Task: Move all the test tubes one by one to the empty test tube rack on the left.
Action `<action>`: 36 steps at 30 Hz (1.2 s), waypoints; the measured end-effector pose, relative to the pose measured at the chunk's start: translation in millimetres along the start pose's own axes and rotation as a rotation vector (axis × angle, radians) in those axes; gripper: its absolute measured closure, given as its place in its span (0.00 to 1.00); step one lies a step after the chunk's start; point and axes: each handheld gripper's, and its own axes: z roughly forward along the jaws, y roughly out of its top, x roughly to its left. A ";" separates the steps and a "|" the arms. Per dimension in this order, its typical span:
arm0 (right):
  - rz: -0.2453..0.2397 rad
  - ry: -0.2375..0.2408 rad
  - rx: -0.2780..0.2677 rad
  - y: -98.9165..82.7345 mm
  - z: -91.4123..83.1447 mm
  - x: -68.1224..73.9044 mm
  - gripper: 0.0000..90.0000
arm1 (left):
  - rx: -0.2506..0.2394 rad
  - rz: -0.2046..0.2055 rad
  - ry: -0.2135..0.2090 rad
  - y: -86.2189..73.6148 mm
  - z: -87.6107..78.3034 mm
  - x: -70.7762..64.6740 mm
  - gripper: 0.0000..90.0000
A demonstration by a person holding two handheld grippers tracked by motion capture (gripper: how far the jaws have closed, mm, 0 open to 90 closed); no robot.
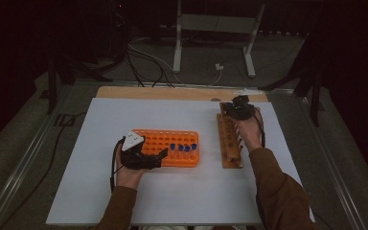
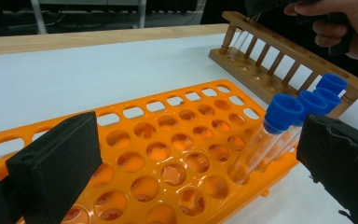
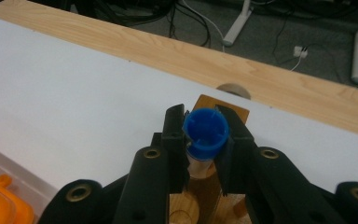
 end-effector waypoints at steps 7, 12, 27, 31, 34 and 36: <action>-0.033 -0.022 -0.015 5.0 -10.6 4.0 0.85 | 0.002 0.001 -0.002 0.0 1.1 -0.7 0.01; -0.051 -0.029 -0.038 9.3 -21.6 3.6 0.85 | 0.006 0.002 0.000 -0.2 1.7 -0.8 0.01; -0.065 0.009 -0.114 22.4 -59.2 6.7 0.84 | -0.001 0.003 0.001 2.1 -0.1 -1.7 0.01; -0.065 0.031 -0.113 21.7 -61.6 8.8 0.84 | -0.002 -0.001 0.006 2.0 -0.1 -1.1 0.01; -0.064 0.044 -0.112 21.5 -62.4 11.0 0.84 | -0.004 0.001 0.010 2.0 -0.1 -1.0 0.01; -0.067 0.062 -0.114 21.2 -63.1 13.8 0.84 | -0.008 0.005 0.015 2.2 -0.4 -1.1 0.01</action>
